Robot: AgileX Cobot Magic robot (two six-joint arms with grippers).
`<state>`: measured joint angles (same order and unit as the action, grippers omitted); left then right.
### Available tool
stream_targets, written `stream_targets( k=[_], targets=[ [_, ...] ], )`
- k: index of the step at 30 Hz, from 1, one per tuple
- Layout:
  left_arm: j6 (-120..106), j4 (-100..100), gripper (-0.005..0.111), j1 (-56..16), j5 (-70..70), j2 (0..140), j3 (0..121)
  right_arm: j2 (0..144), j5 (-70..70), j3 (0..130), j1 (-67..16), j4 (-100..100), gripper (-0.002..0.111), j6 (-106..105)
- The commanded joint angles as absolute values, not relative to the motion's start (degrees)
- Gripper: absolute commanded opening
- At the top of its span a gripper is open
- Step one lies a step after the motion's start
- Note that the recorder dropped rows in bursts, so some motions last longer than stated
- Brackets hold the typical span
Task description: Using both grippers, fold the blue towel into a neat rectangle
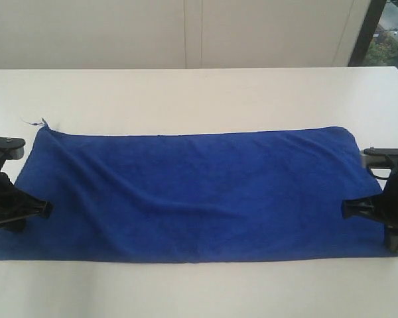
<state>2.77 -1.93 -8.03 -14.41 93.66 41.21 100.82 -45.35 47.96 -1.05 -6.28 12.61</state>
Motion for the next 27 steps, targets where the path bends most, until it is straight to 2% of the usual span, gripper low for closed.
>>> stream_targets(
  k=[1,13,27],
  targets=[
    [2.78,-2.33,0.000,-8.25,-17.75,93.53,40.51,98.98,-42.60,47.54,-0.65,-7.09,0.000,13.32],
    [2.55,-1.39,0.000,-8.25,-24.32,88.64,42.55,94.85,-38.22,47.54,-0.65,-7.09,0.000,13.32],
    [2.55,2.23,0.000,-8.25,-29.18,94.70,41.75,94.85,-37.72,47.54,-0.65,-7.09,0.000,13.32]
  ],
)
